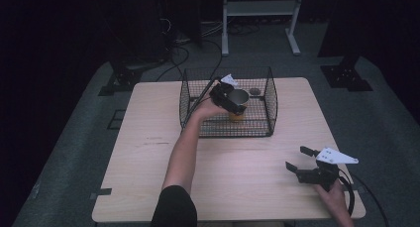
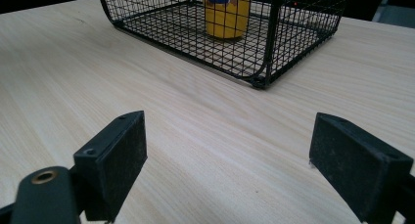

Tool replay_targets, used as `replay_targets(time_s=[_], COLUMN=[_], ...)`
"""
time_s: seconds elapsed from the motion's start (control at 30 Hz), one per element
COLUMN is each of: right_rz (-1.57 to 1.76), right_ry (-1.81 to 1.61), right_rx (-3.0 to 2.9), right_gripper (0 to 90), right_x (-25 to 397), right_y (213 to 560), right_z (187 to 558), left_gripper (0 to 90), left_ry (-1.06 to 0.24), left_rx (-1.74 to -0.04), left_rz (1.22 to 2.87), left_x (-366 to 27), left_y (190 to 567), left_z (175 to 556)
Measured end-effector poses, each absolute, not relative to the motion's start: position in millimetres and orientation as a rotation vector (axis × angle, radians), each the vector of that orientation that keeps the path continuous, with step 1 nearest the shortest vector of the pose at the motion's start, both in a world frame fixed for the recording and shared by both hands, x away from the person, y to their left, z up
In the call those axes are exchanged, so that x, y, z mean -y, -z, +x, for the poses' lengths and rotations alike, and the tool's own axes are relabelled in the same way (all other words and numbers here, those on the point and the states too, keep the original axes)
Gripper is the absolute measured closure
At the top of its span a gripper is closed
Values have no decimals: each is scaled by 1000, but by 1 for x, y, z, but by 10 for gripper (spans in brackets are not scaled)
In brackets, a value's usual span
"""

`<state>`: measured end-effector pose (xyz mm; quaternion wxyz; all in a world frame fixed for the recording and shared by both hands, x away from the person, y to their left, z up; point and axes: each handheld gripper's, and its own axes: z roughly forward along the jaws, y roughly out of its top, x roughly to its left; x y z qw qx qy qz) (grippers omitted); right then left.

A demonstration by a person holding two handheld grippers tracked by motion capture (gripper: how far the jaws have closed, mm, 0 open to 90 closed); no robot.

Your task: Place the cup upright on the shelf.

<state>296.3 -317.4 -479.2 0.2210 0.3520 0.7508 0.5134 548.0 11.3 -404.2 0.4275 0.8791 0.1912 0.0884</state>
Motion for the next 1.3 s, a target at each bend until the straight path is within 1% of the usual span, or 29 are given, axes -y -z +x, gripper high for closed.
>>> replay_targets(time_s=[0.83, 1.3], right_rz=[984, 987], right_ry=[-1432, -1437], right_rx=[-2070, -2060], right_gripper=[130, 130], right_x=[319, 319], right_y=[479, 479], right_z=[296, 296], left_gripper=[6, 5], left_ry=[-289, -303], left_rx=[-482, -439], left_rz=[2095, 2050], left_x=[-21, -21], left_y=[382, 367], left_z=[543, 534])
